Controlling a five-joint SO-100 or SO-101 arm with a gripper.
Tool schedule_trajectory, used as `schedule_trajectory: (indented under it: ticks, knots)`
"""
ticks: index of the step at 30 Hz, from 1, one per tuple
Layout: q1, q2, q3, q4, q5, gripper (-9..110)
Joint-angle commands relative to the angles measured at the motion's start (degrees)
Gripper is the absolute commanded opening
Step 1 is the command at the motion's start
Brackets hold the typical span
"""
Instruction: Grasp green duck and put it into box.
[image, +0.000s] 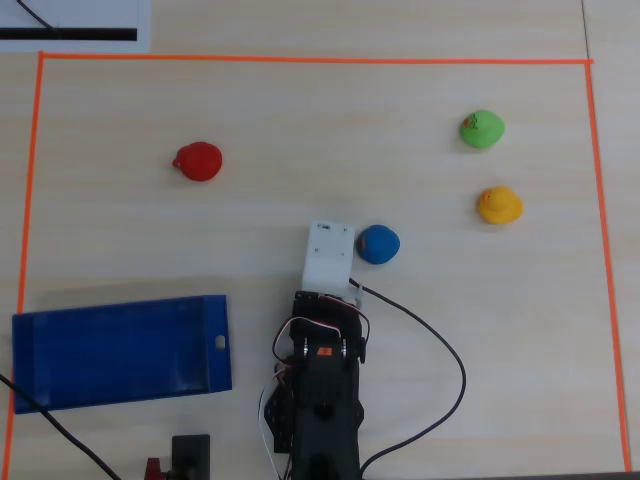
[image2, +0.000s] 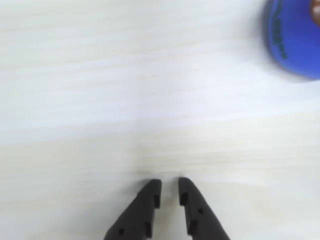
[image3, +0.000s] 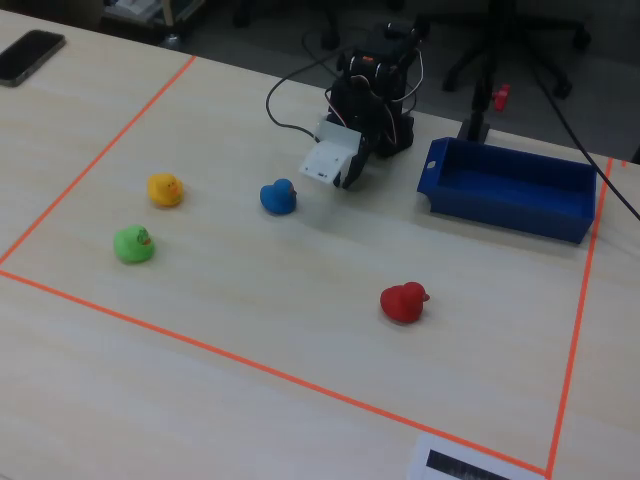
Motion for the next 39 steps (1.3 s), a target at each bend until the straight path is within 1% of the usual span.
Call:
schedule_trajectory:
  ticks: [1,3,5,9,10,12,15,18,22,24,25,27,29,32,35,39]
  knots:
    - [7.91,-12.66,-12.22,-5.27,-1.67,6]
    - [14.24,-22.59,-23.47,-13.62,4.31,1]
    - [19.60,-31.73,-34.28,-19.60,7.91,0]
    - [29.36,-49.83,-59.94,-19.42,8.70,0]
    - [31.73,-53.88,-66.71,-20.30,12.66,0]
    - [36.30,-61.44,-79.37,-24.17,16.52,0]
    - [40.61,-70.58,-91.93,-27.86,12.74,0]
    - [42.98,-78.05,-100.02,-31.29,9.93,1]
    - [45.53,-86.57,-105.91,-38.41,7.82,8]
    - [46.05,-90.00,-108.37,-40.96,7.38,16]
    - [46.05,-91.05,-109.69,-40.78,6.94,19]
    - [45.09,-92.99,-111.97,-39.73,5.54,29]
    - [43.33,-93.60,-111.45,-41.13,4.13,32]
    - [40.43,-95.10,-111.97,-42.01,4.31,40]
    - [37.88,-99.23,-119.36,-33.57,5.27,44]
    - [34.45,-107.14,-131.13,-22.06,6.06,44]
